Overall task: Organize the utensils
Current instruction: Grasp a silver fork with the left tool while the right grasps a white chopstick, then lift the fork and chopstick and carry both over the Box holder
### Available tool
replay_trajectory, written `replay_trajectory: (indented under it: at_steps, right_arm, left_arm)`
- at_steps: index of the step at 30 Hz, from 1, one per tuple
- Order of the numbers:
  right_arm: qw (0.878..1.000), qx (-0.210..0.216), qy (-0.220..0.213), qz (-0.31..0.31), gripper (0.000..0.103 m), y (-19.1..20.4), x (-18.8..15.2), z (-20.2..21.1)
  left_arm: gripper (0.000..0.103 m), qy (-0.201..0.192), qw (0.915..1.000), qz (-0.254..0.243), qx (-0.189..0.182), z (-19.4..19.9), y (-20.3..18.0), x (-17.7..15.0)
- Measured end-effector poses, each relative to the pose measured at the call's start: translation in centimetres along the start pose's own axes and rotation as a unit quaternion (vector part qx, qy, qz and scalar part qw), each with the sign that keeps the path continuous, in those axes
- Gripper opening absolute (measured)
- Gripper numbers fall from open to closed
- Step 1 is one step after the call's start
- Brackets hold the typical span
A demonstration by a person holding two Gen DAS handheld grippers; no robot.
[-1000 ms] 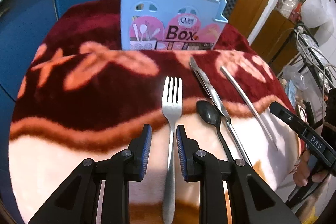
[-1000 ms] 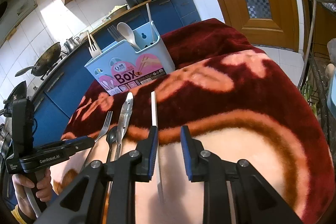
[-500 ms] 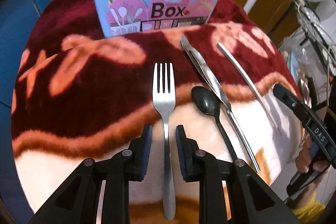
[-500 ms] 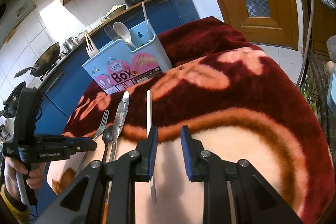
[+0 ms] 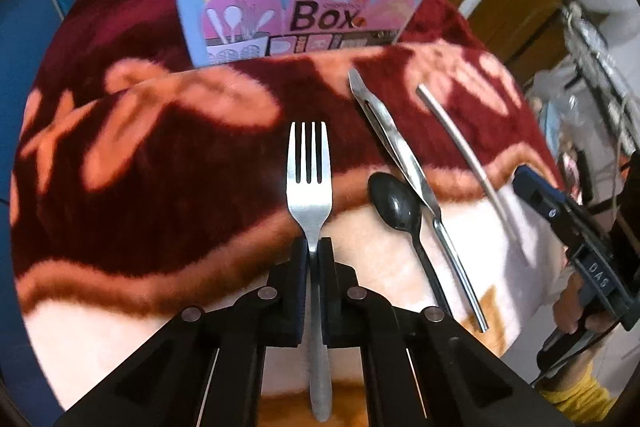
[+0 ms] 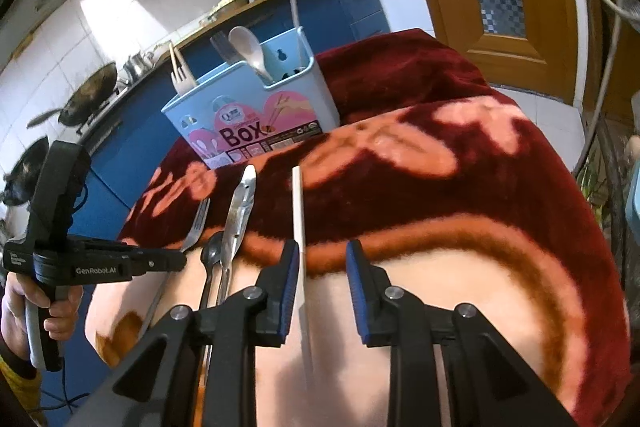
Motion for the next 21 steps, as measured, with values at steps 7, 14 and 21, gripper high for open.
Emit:
replay_trajectory:
  at_steps: [7, 14, 21]
  right_arm:
    - [0.998, -0.003, 0.049, 0.046, 0.027, 1.9, 0.6, -1.5]
    - [0.988, -0.019, 0.127, 0.090, 0.027, 2.8, 0.3, -4.4]
    - [0.972, -0.036, 0.202, 0.116, 0.018, 3.2, -0.1, -6.7]
  left_arm:
    - [0.004, -0.063, 0.9960, 0.053, -0.034, 1.5, 1.6, 0.0]
    - [0.005, -0.087, 0.9918, 0.075, -0.056, 2.0, 2.0, 0.1]
    - [0.005, -0.113, 0.9892, 0.072, -0.060, 2.7, 2.3, 0.5]
Point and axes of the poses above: each gripper's, at about its wrist camera, not at the fingertips, and z roughly against the way its jaws point, y to its left, x to its top, the point moved 9 cm from there along -z, roughly the way its jaws point, and after that the axes turned 11 degrees about -y, right-handed, at the moved point
